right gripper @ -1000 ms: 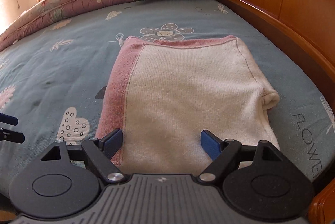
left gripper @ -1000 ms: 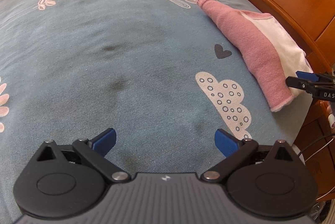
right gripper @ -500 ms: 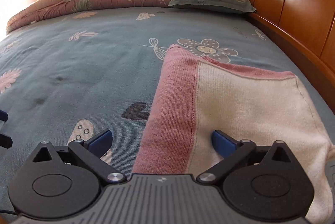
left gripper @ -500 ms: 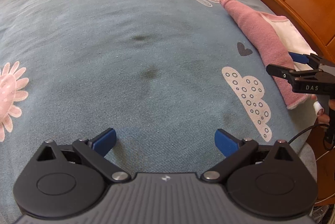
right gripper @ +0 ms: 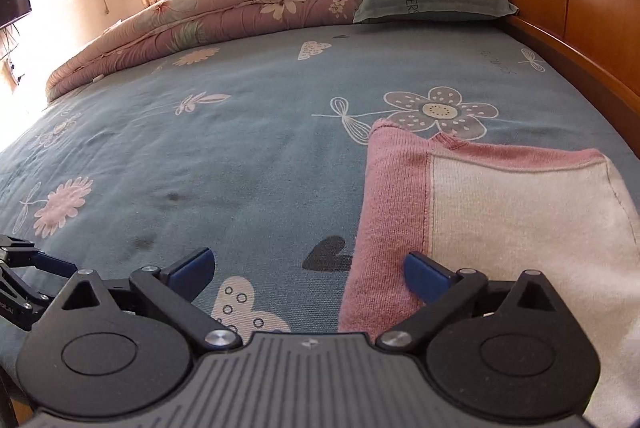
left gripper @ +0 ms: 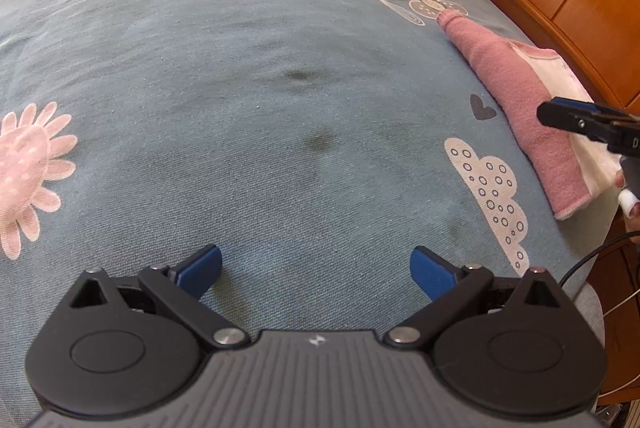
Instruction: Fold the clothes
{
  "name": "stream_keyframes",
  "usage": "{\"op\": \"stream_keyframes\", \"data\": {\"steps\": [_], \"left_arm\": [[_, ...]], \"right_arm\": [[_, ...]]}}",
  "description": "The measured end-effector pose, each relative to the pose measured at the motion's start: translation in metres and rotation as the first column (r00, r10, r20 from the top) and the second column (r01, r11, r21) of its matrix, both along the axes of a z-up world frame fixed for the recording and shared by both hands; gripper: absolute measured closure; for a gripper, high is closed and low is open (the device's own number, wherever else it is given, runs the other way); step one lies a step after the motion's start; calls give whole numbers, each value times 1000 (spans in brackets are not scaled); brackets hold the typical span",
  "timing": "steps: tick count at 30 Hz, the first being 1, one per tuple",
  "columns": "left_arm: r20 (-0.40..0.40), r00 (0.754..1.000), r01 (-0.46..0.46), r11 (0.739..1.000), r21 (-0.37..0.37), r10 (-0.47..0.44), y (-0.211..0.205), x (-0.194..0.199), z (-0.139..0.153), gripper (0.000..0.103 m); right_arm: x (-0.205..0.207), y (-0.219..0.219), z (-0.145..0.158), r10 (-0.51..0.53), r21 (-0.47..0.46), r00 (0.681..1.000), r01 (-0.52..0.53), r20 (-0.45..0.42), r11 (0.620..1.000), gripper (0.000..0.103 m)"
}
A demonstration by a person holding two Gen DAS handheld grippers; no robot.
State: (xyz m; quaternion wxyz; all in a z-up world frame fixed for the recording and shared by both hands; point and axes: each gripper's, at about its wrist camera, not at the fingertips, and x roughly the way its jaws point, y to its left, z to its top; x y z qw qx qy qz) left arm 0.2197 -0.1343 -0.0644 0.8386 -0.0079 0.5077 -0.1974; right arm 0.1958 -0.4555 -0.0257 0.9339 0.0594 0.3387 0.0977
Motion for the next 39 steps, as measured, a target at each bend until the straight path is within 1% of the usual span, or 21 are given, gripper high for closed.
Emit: {"op": "stream_keyframes", "data": {"steps": [3,6,10,14,18,20,22,24,27,30,32,35,39], "left_arm": [[6,1000,-7,1000,-1,7,2,0,0,3],[4,1000,-7,1000,-8,7,3,-2,0,3],[9,1000,7,1000,2,-7,7,-5,1,3],[30,999,11,1000,18,-11,10,-6,0,3],[36,999,28,999,25,-29,6,-9,1,3],[46,998,43,999,32,-45,4,-11,3,3],[65,997,47,998,33,-49,2,-14,7,3],[86,995,52,998,33,-54,0,-16,12,3],[112,991,72,997,33,-76,-5,-20,18,3],[139,986,88,995,49,-94,-12,-24,24,3],[155,982,96,994,60,-105,-15,-27,27,3],[174,978,107,992,70,-117,-19,-31,31,3],[207,971,105,992,76,-118,-21,-35,38,3]], "right_arm": [[14,-12,9,-33,15,999,33,7,999,0],[39,-23,-15,-58,69,994,65,-97,995,0],[44,-25,-18,-89,69,991,96,-97,993,0],[49,-26,-21,-120,68,988,126,-96,990,0],[51,-23,-21,-109,30,989,113,-104,993,0],[46,-25,-14,-122,32,987,126,-102,992,0],[38,-34,-4,-159,38,984,163,-78,986,0],[32,-44,4,-208,11,976,209,-66,978,0],[26,-65,9,-303,-52,951,300,-60,953,0],[20,-88,5,-387,-77,920,382,-68,921,0],[18,-100,-2,-427,-93,900,420,-89,903,0],[15,-112,-13,-443,-88,888,435,-122,896,0],[6,-106,-10,-437,-75,893,431,-109,899,0]]}}
